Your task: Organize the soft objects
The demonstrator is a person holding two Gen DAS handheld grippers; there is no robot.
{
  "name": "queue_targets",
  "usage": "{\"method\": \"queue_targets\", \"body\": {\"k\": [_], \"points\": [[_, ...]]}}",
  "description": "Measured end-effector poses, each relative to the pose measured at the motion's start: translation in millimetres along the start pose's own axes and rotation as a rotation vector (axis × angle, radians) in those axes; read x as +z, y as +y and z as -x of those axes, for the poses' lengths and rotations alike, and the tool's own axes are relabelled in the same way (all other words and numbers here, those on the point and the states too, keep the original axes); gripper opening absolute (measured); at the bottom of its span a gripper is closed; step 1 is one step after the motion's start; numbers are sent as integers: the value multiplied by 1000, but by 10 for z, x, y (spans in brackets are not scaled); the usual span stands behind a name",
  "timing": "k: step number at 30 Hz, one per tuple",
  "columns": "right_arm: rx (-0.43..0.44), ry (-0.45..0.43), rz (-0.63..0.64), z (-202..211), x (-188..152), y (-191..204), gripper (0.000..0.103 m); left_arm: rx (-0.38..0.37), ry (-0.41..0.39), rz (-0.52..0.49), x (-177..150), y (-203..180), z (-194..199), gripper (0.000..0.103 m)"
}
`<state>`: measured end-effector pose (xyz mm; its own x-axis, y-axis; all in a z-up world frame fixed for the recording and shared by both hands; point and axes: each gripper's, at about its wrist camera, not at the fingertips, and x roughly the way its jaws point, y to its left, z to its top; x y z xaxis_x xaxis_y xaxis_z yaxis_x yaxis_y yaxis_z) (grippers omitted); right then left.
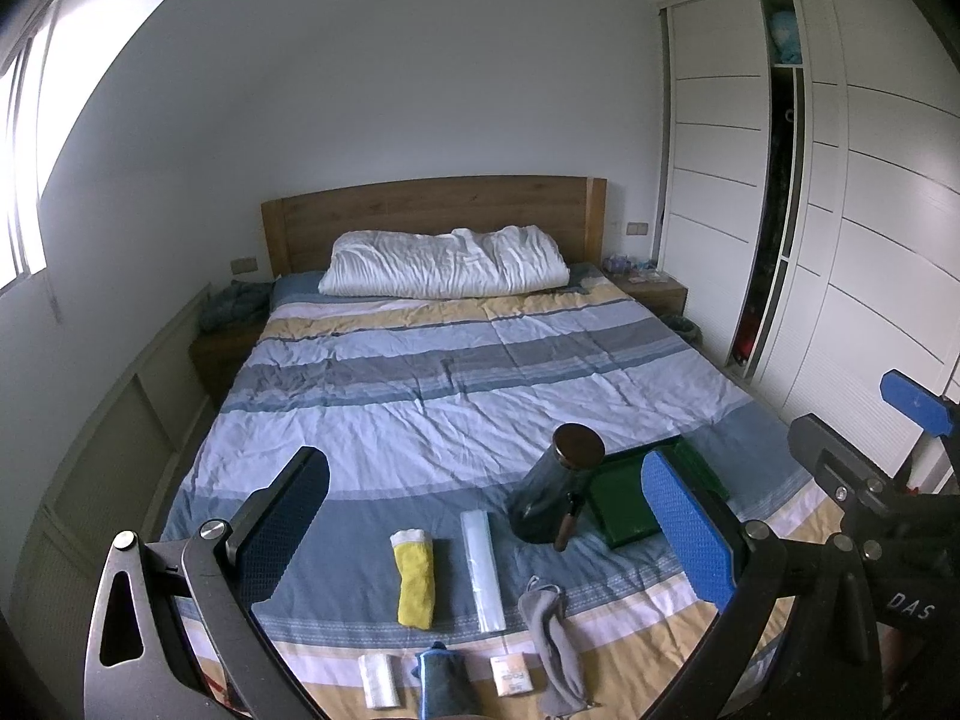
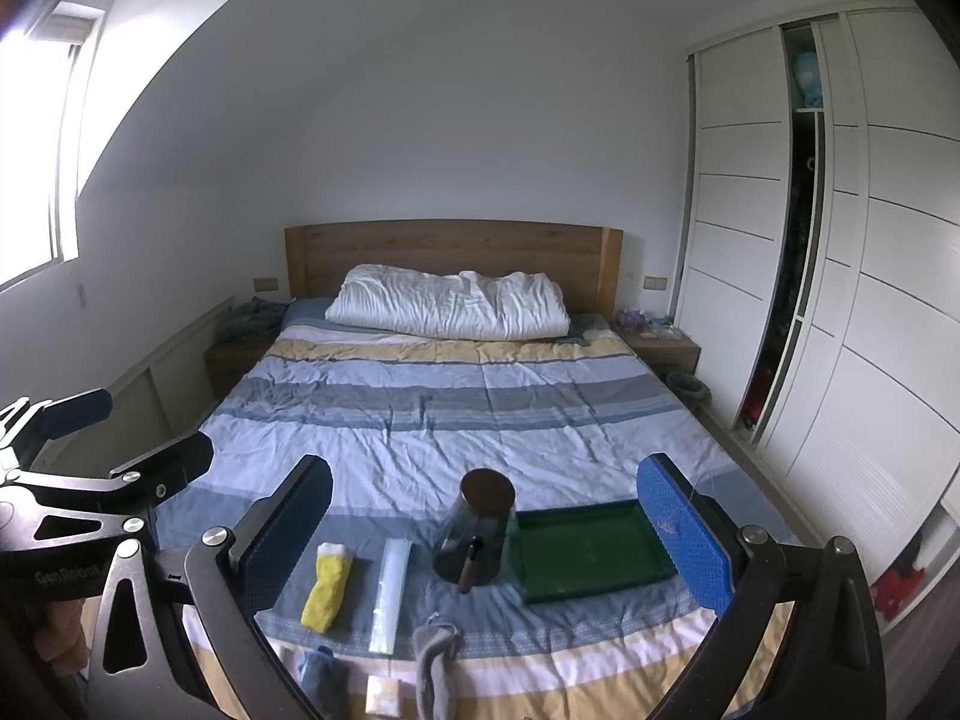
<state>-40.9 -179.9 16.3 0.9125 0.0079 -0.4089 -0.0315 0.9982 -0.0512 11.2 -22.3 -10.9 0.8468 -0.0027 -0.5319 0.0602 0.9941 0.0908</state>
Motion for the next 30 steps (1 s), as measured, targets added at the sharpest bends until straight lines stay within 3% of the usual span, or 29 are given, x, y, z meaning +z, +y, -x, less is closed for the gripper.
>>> {"method": "queue_targets", "body": {"k": [30], "points": [[13, 15, 16, -182, 46, 15, 103, -25, -20, 64, -14, 3, -107, 102]]}}
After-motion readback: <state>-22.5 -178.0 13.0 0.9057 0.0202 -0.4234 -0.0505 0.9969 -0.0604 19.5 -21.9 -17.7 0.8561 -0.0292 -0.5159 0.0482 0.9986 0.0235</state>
